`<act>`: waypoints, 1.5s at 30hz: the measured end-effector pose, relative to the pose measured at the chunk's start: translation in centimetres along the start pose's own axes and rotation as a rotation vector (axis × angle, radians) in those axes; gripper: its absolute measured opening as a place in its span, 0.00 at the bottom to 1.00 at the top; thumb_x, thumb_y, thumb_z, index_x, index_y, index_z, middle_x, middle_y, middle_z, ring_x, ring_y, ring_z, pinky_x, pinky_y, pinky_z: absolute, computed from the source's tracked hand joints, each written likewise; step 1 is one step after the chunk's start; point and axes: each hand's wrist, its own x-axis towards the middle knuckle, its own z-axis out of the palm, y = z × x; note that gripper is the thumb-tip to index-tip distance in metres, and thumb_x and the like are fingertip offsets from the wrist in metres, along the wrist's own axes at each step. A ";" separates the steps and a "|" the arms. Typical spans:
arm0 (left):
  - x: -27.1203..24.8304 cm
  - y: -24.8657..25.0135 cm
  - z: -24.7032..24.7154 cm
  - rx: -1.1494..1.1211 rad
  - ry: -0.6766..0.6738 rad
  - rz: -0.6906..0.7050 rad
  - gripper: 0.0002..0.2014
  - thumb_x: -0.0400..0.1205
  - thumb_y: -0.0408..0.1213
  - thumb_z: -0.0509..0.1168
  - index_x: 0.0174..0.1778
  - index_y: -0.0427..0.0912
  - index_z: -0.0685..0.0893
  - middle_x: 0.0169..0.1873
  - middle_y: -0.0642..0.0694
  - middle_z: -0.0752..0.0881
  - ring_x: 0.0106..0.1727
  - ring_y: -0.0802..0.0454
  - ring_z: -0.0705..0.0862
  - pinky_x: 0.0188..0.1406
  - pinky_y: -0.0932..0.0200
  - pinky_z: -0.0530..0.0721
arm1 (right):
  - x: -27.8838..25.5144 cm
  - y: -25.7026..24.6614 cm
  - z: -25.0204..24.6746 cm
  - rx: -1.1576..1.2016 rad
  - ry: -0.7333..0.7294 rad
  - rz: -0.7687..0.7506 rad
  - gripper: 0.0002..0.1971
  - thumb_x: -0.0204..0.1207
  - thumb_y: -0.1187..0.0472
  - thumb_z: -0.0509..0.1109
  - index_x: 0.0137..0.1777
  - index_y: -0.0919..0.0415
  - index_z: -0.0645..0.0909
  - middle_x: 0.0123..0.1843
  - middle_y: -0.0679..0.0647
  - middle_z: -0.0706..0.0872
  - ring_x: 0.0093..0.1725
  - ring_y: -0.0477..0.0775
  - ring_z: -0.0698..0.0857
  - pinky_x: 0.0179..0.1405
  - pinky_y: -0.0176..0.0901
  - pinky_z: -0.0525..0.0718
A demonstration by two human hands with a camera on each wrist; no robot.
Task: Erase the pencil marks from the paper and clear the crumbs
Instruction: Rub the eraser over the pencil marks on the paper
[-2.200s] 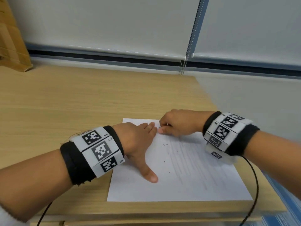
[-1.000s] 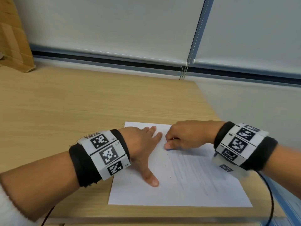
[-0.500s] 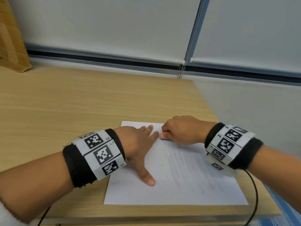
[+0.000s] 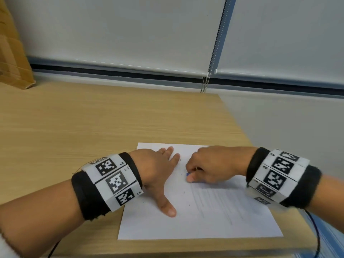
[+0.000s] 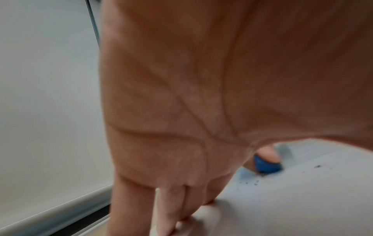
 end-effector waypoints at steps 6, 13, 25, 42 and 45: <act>-0.1 0.1 -0.3 0.016 -0.017 -0.016 0.68 0.66 0.70 0.71 0.81 0.46 0.25 0.81 0.48 0.26 0.85 0.49 0.36 0.82 0.44 0.55 | 1.8 0.3 -1.3 -0.130 0.149 0.064 0.19 0.84 0.43 0.56 0.37 0.53 0.73 0.31 0.47 0.76 0.31 0.49 0.75 0.30 0.44 0.68; 0.4 -0.2 0.1 -0.003 0.001 -0.006 0.69 0.63 0.71 0.73 0.80 0.54 0.25 0.82 0.46 0.27 0.85 0.48 0.37 0.82 0.43 0.56 | -1.7 -1.3 0.5 -0.048 0.007 -0.046 0.19 0.82 0.43 0.58 0.33 0.51 0.71 0.29 0.46 0.75 0.37 0.55 0.78 0.38 0.48 0.74; 0.6 -0.3 0.1 0.015 0.003 -0.014 0.69 0.61 0.72 0.72 0.81 0.55 0.26 0.82 0.46 0.29 0.85 0.49 0.40 0.80 0.42 0.61 | -0.5 -1.7 -0.4 -0.094 0.142 0.022 0.16 0.84 0.44 0.57 0.37 0.50 0.69 0.30 0.45 0.70 0.36 0.54 0.73 0.35 0.45 0.68; 0.3 0.1 -0.2 0.012 -0.031 -0.037 0.69 0.63 0.71 0.72 0.80 0.54 0.24 0.82 0.46 0.27 0.85 0.49 0.38 0.81 0.43 0.56 | -4.6 -3.1 2.4 -0.030 0.033 -0.091 0.18 0.84 0.44 0.56 0.42 0.56 0.76 0.28 0.46 0.73 0.29 0.46 0.71 0.35 0.47 0.69; 0.2 0.1 -0.2 0.030 -0.028 -0.047 0.68 0.64 0.71 0.72 0.80 0.53 0.25 0.82 0.45 0.28 0.85 0.48 0.39 0.81 0.42 0.57 | -3.5 -3.2 1.3 -0.097 0.099 -0.043 0.18 0.84 0.42 0.55 0.41 0.54 0.75 0.30 0.46 0.75 0.33 0.52 0.74 0.37 0.47 0.71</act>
